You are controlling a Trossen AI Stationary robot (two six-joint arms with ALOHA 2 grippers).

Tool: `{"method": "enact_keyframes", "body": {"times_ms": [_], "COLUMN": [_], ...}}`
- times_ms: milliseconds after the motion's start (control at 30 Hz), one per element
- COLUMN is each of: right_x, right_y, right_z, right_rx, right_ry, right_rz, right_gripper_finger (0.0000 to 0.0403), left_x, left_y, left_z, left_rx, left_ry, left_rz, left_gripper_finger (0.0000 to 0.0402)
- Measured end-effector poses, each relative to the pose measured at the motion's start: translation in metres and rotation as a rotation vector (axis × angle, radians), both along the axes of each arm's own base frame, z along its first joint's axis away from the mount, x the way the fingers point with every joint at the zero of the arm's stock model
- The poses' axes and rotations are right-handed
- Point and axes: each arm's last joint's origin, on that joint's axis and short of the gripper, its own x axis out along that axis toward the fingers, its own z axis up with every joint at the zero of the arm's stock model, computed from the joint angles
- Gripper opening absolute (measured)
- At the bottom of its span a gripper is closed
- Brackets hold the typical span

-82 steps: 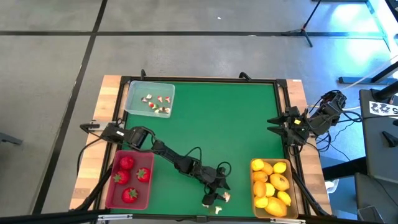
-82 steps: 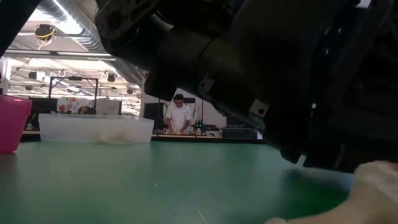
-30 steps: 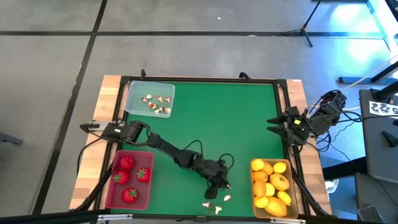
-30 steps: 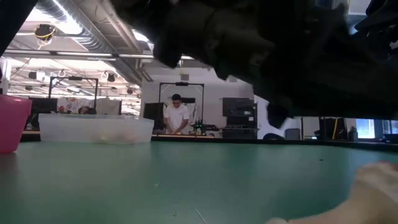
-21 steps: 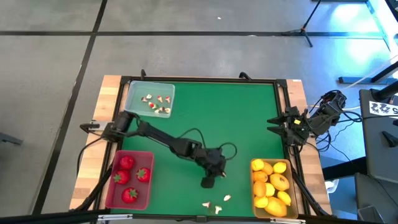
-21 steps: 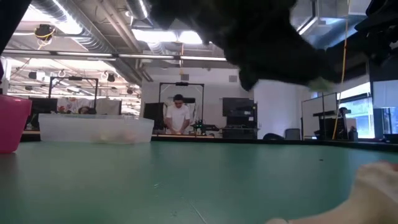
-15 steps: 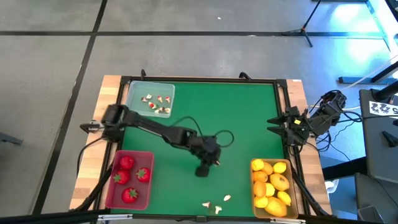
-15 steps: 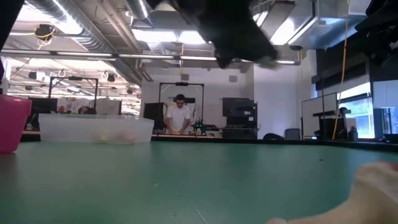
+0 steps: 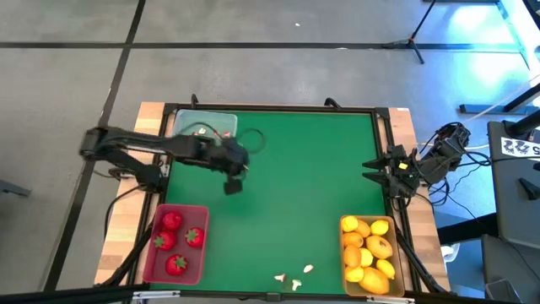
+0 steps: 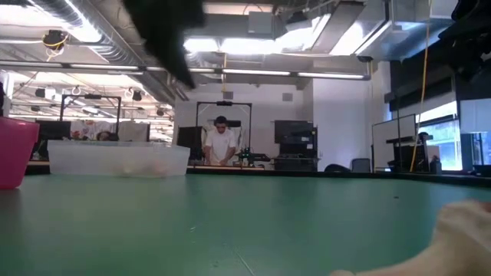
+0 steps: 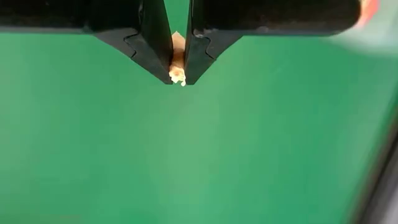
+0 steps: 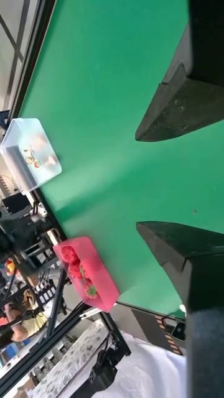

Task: Sort produce into baskets
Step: Put the brown mushroom into the white bin

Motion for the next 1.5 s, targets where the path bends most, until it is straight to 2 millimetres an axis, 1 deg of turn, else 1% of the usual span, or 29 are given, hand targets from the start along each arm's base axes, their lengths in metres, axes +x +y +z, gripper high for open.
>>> {"method": "enact_keyframes", "body": {"times_ms": [133,267,367,467,700,800,867,933,1200,1267,1367,1500], "right_x": [0.000,0.000,0.000,0.000,0.000,0.000,0.000,0.000,0.000,0.000,0.000,0.000], "right_y": [0.000,0.000,-0.001,-0.001,-0.001,-0.001,-0.001,-0.001,-0.001,-0.001,-0.001,-0.001], "right_z": [0.000,0.000,0.000,0.000,0.000,0.000,0.000,0.000,0.000,0.000,0.000,0.000], "right_rx": [-0.002,-0.005,-0.011,-0.012,-0.013,-0.013,-0.013,-0.013,-0.013,-0.013,-0.013,-0.013], "right_ry": [-0.002,-0.002,-0.008,-0.009,-0.009,-0.009,-0.009,-0.009,-0.009,-0.009,-0.009,-0.009], "right_rz": [-0.006,-0.009,-0.026,-0.030,-0.031,-0.031,-0.031,-0.031,-0.031,-0.031,-0.031,-0.031], "right_gripper_finger": [0.0221,0.0221,0.0221,0.0221,0.0221,0.0221,0.0221,0.0221,0.0221,0.0221,0.0221,0.0221], "left_x": [-0.051,-0.091,-0.112,-0.125,-0.135,-0.139,-0.141,-0.142,-0.144,-0.144,-0.142,-0.129], "left_y": [0.020,0.034,0.043,0.051,0.070,0.075,0.078,0.081,0.084,0.084,0.082,0.075], "left_z": [-0.007,-0.014,-0.018,-0.023,-0.035,-0.041,-0.043,-0.044,-0.044,-0.044,-0.044,-0.038], "left_rx": [0.034,0.146,0.197,0.203,0.123,0.095,0.073,0.049,0.024,0.005,-0.050,-0.160], "left_ry": [-0.059,-0.125,-0.161,-0.173,-0.156,-0.145,-0.141,-0.133,-0.153,-0.164,-0.187,-0.303], "left_rz": [0.227,0.440,0.560,0.633,0.720,0.730,0.722,0.711,0.752,0.770,0.750,0.603], "left_gripper_finger": [0.0031,0.0031,0.0031,0.0031,0.0032,0.0032,0.0040,0.0061,0.0180,0.0203,0.0225,0.0232]}}
